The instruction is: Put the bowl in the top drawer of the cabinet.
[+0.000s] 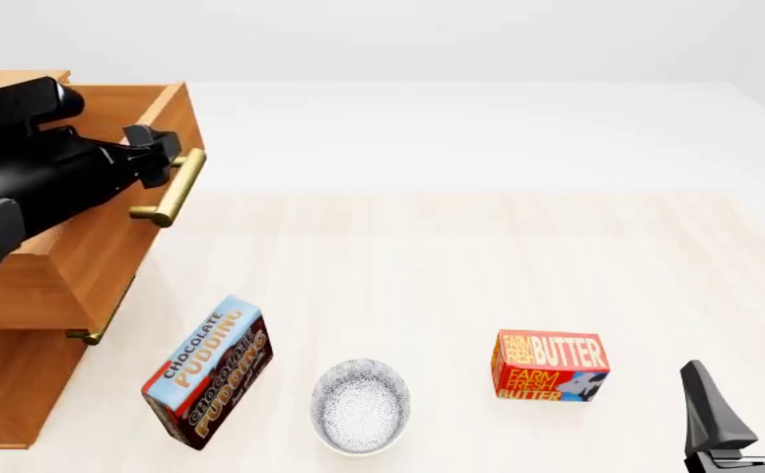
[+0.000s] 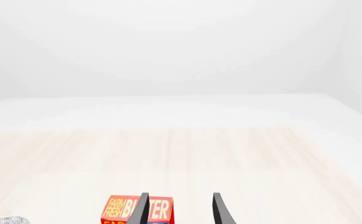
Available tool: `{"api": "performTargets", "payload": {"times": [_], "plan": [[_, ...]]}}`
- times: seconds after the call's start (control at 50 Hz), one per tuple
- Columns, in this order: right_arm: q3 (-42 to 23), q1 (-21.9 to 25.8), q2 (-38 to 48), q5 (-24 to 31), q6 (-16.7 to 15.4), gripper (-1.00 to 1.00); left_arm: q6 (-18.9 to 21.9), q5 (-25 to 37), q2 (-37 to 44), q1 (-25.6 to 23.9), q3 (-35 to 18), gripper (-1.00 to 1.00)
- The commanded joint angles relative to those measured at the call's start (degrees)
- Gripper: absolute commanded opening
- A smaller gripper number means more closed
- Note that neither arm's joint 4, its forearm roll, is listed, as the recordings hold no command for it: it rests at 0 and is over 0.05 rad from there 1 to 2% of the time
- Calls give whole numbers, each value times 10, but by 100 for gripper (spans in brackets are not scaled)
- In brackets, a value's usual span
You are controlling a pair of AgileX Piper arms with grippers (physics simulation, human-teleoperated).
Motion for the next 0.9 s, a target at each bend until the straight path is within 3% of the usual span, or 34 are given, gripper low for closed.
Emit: {"api": "performTargets", "payload": {"times": [0.02,0.34,0.9], "plan": [[0,0,0,0,0,100,11,26,50,-23,78,100],[0,0,0,0,0,100,5,22,55,-44,82,100],[0,0,0,0,0,100,35,39,58,-90,71,100]]}}
